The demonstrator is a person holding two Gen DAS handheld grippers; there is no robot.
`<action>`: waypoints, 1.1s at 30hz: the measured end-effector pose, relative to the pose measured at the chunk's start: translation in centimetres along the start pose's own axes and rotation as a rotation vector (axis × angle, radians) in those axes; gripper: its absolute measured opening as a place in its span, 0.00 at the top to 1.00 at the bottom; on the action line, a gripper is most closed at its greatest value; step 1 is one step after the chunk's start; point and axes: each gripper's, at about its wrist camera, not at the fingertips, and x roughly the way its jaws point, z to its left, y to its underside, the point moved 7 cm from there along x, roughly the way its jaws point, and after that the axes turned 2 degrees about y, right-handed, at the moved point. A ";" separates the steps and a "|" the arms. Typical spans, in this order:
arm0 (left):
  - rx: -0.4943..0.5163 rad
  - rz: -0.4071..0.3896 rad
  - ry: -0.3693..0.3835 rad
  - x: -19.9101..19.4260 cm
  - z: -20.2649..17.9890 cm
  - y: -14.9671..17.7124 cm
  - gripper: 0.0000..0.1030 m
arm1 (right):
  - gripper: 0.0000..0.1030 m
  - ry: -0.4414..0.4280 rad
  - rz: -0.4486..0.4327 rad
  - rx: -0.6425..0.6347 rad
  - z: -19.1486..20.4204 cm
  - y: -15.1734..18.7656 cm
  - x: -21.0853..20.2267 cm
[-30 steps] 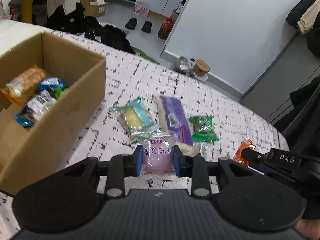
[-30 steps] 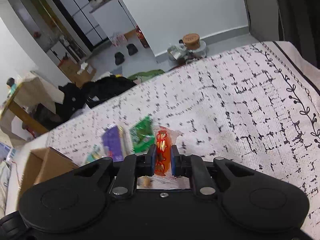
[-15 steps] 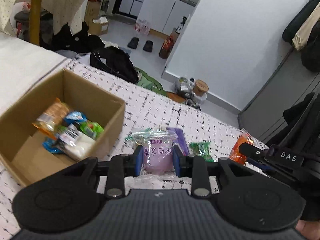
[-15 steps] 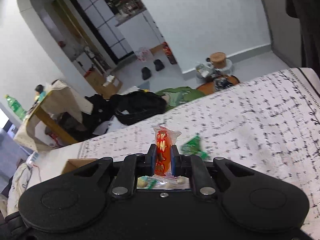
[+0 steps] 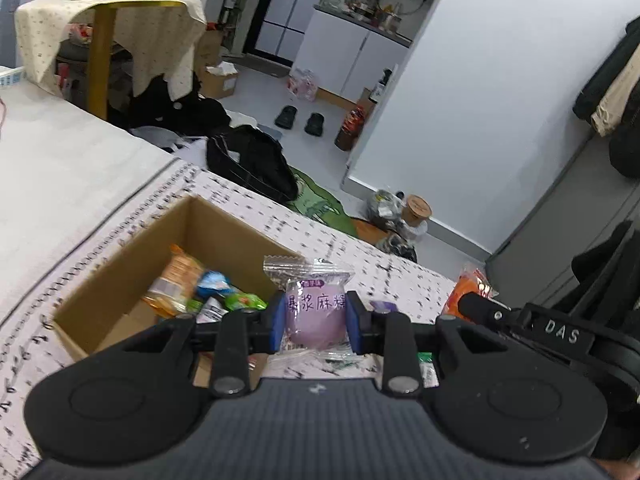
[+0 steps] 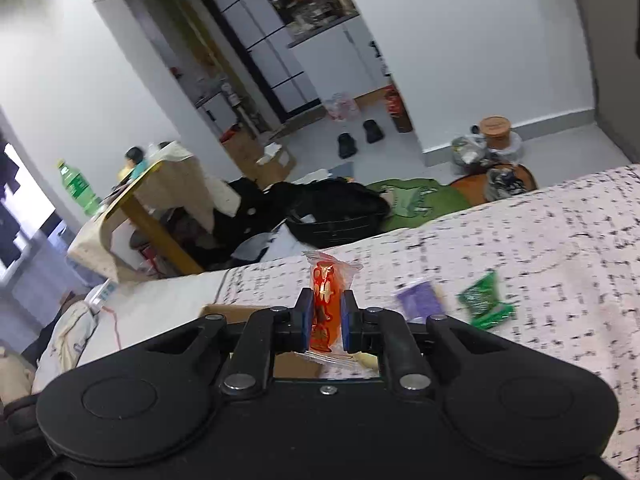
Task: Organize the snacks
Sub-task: 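Carry both packets over the box and open both tools to release them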
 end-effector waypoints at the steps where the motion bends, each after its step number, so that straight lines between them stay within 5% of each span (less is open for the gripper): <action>1: -0.002 -0.004 -0.005 -0.2 0.5 -0.3 0.71 | 0.87 -0.007 0.001 -0.010 0.5 0.1 0.0; 16: -0.054 -0.009 -0.076 -0.5 7.0 -2.8 0.71 | 0.87 -0.107 0.073 -0.067 6.0 1.7 2.2; 33: -0.076 0.060 -0.161 0.1 11.0 -1.8 0.66 | 0.87 -0.155 0.185 -0.087 9.7 4.9 5.2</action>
